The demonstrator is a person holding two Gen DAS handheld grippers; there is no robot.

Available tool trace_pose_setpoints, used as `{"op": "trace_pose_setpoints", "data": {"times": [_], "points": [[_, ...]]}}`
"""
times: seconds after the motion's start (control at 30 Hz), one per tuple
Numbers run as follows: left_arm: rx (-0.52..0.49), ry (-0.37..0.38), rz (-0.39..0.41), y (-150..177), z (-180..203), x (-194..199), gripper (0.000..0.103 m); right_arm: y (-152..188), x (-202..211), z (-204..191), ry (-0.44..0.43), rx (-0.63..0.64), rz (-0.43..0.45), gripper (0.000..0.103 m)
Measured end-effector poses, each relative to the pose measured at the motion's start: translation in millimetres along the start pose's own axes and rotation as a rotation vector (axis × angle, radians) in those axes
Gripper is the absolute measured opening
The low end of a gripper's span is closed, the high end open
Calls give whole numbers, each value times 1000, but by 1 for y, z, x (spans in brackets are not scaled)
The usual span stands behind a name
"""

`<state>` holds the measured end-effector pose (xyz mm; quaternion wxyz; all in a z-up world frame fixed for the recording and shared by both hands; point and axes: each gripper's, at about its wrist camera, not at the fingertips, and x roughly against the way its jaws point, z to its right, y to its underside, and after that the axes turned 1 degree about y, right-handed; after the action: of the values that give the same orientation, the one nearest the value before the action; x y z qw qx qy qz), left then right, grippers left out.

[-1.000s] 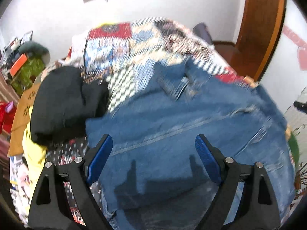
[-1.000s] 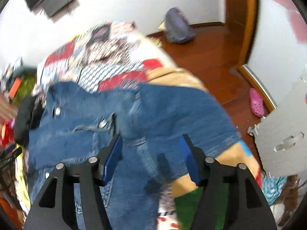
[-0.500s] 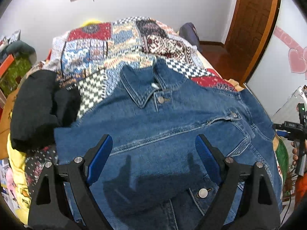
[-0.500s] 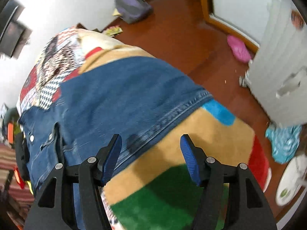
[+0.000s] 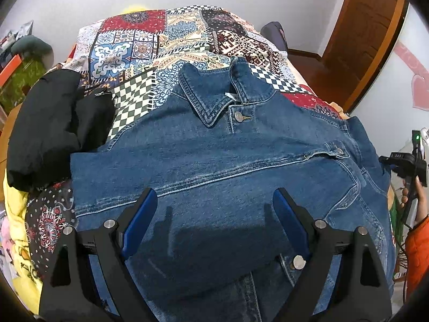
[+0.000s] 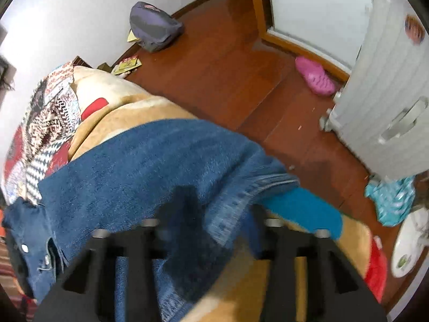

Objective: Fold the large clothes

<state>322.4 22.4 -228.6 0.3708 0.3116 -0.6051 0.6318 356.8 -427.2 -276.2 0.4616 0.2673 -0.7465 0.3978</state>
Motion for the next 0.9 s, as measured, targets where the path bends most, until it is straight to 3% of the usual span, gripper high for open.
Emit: {"op": "trace_pose_setpoints", "data": {"times": [0.17,0.37,0.47,0.6,0.8,0.9], "points": [[-21,-11,36,2,0,17,88,0,51,-23,-48,103,124,9],[-36,-13,88,5,-1,42,88,16,145,-93,-233,288,288,8],[-45,-10,107,8,-1,52,88,44,176,-141,-322,442,321,8],[-61,-20,115,13,-3,59,88,90,170,-191,-421,625,198,9],[-53,-15,99,26,-11,61,88,153,107,-224,-386,781,-53,9],[-46,-11,90,31,-15,60,88,172,91,-223,-326,824,-126,9]]}}
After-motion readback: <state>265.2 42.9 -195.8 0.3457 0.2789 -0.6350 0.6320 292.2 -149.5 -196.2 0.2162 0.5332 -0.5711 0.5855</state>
